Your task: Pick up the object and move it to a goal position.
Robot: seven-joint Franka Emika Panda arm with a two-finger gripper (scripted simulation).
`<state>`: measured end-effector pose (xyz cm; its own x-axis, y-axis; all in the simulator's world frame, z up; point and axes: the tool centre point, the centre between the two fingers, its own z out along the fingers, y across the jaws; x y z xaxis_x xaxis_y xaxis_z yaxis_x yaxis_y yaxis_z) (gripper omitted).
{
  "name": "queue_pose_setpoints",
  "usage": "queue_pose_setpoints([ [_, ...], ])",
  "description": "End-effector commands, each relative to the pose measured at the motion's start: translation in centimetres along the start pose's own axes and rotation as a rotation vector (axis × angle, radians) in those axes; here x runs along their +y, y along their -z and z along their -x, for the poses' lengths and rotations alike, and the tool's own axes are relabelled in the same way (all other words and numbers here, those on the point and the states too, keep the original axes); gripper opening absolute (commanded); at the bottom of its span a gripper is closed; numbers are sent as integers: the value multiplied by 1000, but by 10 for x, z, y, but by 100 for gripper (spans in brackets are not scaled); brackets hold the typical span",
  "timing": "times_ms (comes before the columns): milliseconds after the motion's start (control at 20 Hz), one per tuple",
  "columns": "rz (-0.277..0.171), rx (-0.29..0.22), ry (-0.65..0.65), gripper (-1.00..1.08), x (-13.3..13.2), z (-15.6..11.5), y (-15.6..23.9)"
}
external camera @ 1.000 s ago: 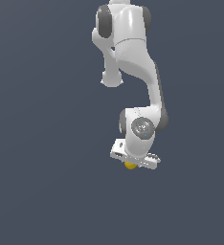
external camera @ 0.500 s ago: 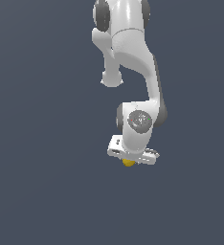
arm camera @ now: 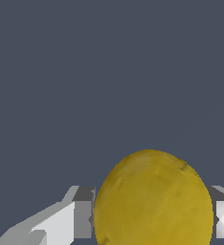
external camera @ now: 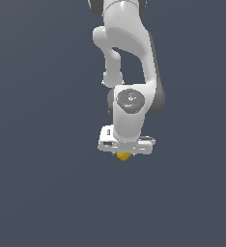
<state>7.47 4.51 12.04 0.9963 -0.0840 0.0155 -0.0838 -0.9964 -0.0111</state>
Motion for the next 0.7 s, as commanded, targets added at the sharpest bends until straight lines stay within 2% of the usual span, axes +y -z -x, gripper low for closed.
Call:
queue_pose_setpoints([
  [0, -3, 6, 49, -100, 11, 0, 22],
  [650, -19, 24, 291, -100, 66, -6, 131],
])
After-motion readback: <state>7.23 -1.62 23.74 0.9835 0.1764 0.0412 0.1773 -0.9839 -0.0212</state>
